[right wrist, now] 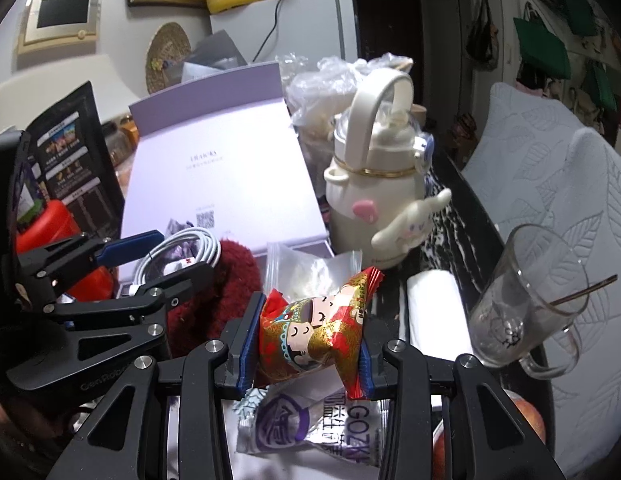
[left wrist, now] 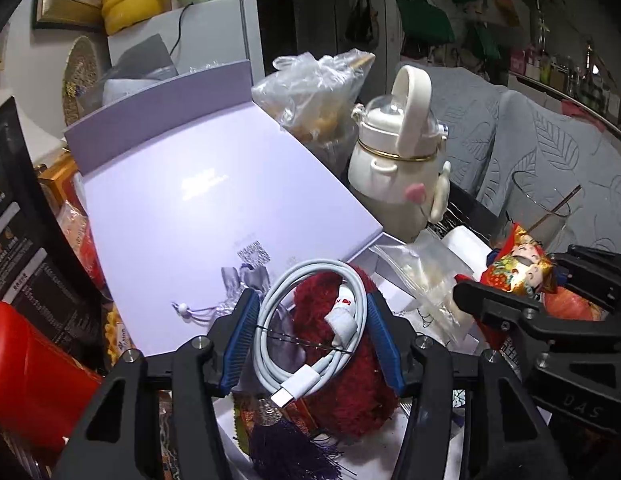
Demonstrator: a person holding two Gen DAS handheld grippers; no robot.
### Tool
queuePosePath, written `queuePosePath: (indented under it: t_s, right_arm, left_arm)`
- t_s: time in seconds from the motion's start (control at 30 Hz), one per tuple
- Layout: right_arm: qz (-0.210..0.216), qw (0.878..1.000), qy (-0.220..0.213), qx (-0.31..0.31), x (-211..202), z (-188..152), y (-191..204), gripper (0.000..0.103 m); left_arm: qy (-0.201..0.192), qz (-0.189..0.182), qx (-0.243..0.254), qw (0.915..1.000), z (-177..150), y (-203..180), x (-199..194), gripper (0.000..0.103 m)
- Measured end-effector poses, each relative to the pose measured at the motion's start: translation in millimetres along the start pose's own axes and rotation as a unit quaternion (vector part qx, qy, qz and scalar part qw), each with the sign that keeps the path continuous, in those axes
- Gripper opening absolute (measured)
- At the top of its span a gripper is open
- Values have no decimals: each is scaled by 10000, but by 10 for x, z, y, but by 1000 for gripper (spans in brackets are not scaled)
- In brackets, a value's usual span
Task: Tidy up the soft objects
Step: 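Lower the cable into the gift box with the left gripper while the right lowers the candy packet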
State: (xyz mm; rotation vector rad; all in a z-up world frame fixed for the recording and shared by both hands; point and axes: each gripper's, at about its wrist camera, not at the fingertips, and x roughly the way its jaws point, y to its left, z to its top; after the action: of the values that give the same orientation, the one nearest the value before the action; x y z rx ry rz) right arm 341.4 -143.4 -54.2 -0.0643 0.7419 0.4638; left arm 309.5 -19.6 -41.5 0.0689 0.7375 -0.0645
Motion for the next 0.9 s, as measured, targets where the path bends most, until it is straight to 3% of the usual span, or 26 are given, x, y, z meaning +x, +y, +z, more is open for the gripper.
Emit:
queuePosePath:
  t_s: [0.4,0.7,0.9]
  right_arm:
    - [41,9999,94,49,43,-14,-19,39]
    - [183,9997,137,-56,82,30,8,39]
    - [348,9991,256,-31,195,79,10,39]
  left_arm:
    - [187,234,376,9988,-45,-122,127,55]
    - [384,245,391,9982,-33,-114,120,55]
    - [487,177,357,9980,-39,-101,113,80]
